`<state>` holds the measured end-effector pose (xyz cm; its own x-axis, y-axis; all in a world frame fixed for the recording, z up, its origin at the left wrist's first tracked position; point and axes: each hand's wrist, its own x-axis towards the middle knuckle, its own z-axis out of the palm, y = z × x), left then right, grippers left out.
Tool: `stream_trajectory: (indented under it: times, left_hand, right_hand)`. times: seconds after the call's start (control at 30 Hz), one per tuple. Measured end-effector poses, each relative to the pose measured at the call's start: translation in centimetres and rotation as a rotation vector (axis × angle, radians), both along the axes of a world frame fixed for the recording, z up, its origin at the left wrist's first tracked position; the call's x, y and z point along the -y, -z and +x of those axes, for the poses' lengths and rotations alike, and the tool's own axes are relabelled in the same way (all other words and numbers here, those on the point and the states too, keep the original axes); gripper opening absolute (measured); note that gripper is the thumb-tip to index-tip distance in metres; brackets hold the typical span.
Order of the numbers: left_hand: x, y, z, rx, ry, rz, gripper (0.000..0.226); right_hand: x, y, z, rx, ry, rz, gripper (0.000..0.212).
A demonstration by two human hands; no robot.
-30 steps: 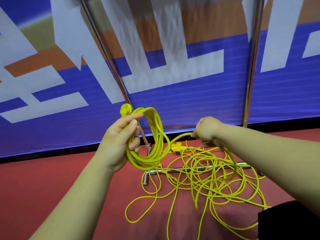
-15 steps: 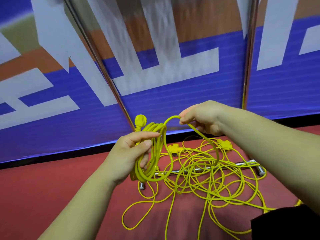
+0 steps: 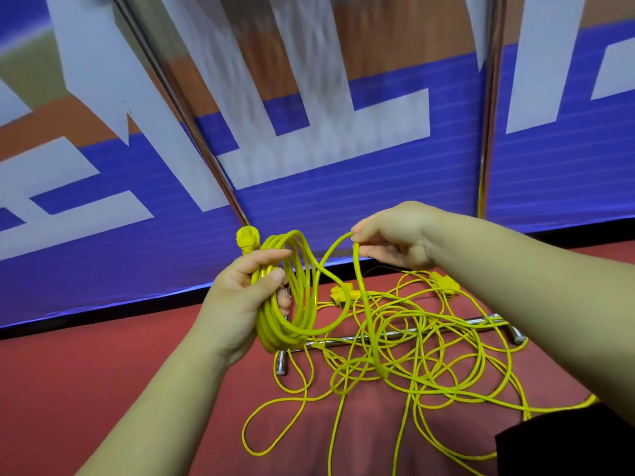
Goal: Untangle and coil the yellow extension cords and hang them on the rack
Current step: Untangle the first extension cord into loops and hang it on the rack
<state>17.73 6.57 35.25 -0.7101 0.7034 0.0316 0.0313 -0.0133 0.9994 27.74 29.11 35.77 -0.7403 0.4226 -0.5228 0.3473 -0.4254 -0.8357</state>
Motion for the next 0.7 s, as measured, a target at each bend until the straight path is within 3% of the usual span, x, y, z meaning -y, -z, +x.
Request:
stream_trajectory:
  times: [0.23, 0.43, 0.7]
  left_hand:
    - [-0.5, 0.3, 0.7, -0.057, -0.015, -0.021, 0.022]
    - [-1.5, 0.3, 2.2, -0.23, -0.082, -0.141, 0.054]
    - [-1.5, -0.4, 2.0, -0.438, -0.166, -0.205, 0.045]
  right_hand:
    - [0.8, -0.4, -0.5, -0.077, 0.149, -0.148, 0.004]
    - [2.4, -0.7, -0.9, -0.205, 0.206, -0.239, 0.005]
    - [2.5, -1.5, -0.3, -0.31, 0.188, -0.233, 0.004]
